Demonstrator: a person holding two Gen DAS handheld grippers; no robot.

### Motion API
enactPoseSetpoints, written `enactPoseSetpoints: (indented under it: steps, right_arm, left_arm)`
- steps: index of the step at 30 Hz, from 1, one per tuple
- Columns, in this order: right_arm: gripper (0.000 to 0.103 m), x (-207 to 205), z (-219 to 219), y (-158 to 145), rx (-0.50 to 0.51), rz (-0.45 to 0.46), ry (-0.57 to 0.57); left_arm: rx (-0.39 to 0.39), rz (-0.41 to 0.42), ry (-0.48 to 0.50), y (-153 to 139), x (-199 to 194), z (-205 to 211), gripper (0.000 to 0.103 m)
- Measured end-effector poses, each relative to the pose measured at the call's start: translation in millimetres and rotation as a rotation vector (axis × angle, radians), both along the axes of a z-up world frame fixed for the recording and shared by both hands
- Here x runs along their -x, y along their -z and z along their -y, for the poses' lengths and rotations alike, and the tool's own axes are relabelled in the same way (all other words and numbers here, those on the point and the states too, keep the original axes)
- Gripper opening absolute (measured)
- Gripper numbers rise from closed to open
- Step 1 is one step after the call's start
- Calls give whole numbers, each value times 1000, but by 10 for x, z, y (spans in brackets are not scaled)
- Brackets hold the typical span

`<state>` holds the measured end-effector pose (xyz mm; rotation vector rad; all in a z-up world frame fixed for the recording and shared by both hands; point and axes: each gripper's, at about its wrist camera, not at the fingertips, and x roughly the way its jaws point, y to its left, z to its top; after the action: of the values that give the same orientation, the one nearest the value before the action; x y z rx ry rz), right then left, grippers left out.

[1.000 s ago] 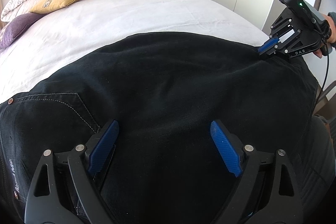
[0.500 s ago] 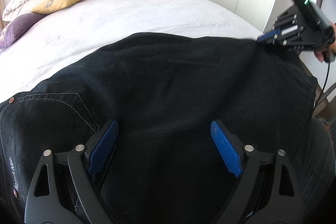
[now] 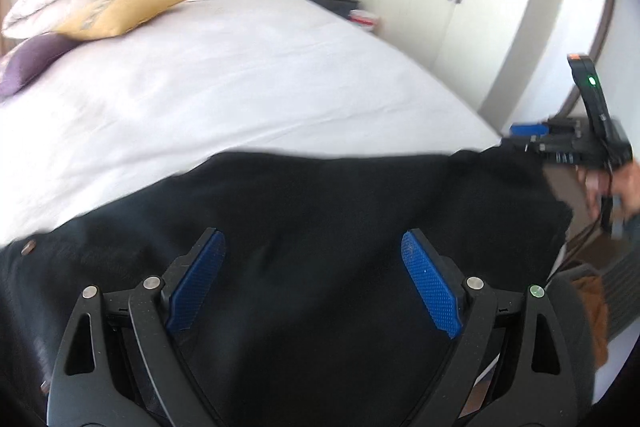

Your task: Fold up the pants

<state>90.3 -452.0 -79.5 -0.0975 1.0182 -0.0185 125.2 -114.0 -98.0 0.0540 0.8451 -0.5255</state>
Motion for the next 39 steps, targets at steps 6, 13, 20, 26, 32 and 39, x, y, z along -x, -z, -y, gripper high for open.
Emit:
enactPoseSetpoints:
  steps: [6, 13, 20, 26, 32, 39]
  right_arm:
    - [45, 362, 700, 524, -151, -48, 216]
    - [57, 952, 1358, 274, -124, -29, 504]
    - [58, 939, 838, 40, -493, 39, 283]
    - [7, 1143, 1257, 462, -486, -101, 445]
    - [23, 1422, 1177, 263, -336, -155, 524]
    - [43, 1055, 834, 66, -499, -40, 358]
  left_arm:
    - [-64, -141, 95, 445, -123, 678, 90]
    - [-57, -75, 142, 314, 126, 840, 90]
    - [-131, -88, 245, 454, 366, 1268, 90]
    - [-166, -73, 275, 468, 609, 1322, 91]
    - [-148, -87, 331, 401, 728, 1423, 91]
    - [-59, -50, 300, 201, 677, 1373, 91]
